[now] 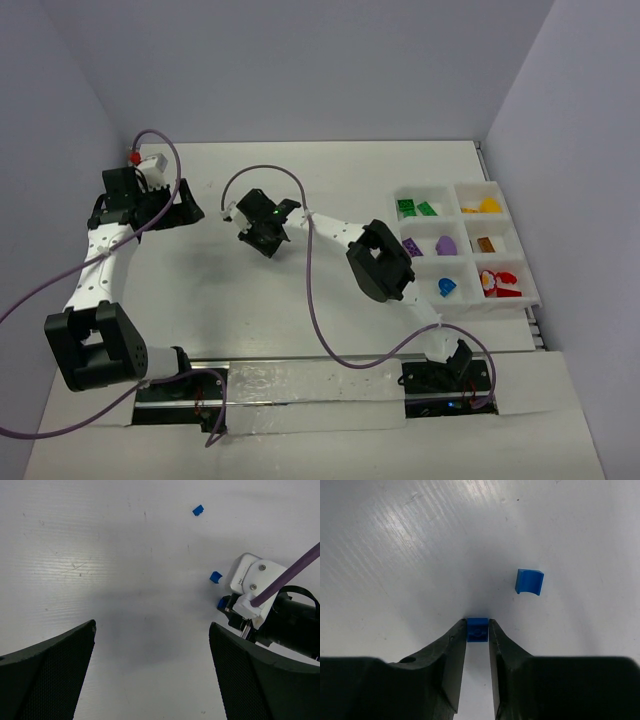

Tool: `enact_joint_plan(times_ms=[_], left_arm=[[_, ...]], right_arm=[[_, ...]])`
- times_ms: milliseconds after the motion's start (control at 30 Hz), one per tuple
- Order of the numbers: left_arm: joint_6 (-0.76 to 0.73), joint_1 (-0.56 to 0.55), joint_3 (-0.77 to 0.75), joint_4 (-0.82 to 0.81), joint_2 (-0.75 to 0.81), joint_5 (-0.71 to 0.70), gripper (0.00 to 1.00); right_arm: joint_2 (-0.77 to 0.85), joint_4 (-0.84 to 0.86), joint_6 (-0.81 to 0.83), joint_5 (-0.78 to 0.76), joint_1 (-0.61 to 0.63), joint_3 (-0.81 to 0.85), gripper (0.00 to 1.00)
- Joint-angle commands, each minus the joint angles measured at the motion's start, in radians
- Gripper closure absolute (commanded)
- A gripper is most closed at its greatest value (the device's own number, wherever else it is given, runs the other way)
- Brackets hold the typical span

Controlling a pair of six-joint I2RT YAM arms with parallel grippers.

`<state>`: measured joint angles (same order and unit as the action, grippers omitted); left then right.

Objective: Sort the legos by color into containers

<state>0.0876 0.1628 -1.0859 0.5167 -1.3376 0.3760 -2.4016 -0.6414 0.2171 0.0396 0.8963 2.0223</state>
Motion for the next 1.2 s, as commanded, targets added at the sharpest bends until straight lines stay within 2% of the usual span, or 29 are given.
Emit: enact_joint_plan(times_ms=[0, 167, 233, 300, 433, 500, 667, 833, 1000, 1167], left_arm=[[-0.016, 0.009, -0.040, 0.004, -0.007, 0.032, 0.01], [-0.023, 0.007, -0.050, 0.003, -0.015, 0.034, 0.01], [-0.031, 0.007, -0.051, -0.002, -0.017, 0.038, 0.01], [-0.039, 0.007, -0.046, -0.011, -0.017, 0.045, 0.01], [-0.055, 0.005, -0.030, -0.051, -0.016, 0.060, 0.01], [-0.072, -0.008, -0.018, -0.078, -0.016, 0.056, 0.01], [-0.119, -0.063, -0.018, -0.104, -0.033, 0.037, 0.01], [-0.121, -0.136, -0.028, -0.133, -0.054, 0.011, 0.01], [-0.118, -0.207, -0.047, -0.145, -0.091, -0.001, 0.01], [-0.131, -0.250, -0.077, -0.149, -0.124, -0.014, 0.01]], right_arm=[[-0.032, -0.008, 0.012, 0.007, -0.001, -0.007, 0.70], [0.017, -0.001, 0.024, 0.025, -0.009, -0.086, 0.87], [0.057, -0.001, 0.030, 0.034, -0.025, -0.113, 0.96], [0.129, 0.002, 0.033, 0.048, -0.045, -0.134, 1.00], [0.319, 0.024, 0.046, 0.120, -0.127, -0.216, 1.00], [0.438, 0.027, 0.067, 0.208, -0.213, -0.327, 1.00], [0.690, -0.056, 0.137, 0.292, -0.337, -0.478, 1.00], [0.982, -0.163, 0.191, 0.266, -0.478, -0.665, 1.00], [1.158, -0.225, 0.220, 0.208, -0.635, -0.865, 1.00], [1.246, -0.270, 0.237, 0.169, -0.759, -0.993, 1.00]])
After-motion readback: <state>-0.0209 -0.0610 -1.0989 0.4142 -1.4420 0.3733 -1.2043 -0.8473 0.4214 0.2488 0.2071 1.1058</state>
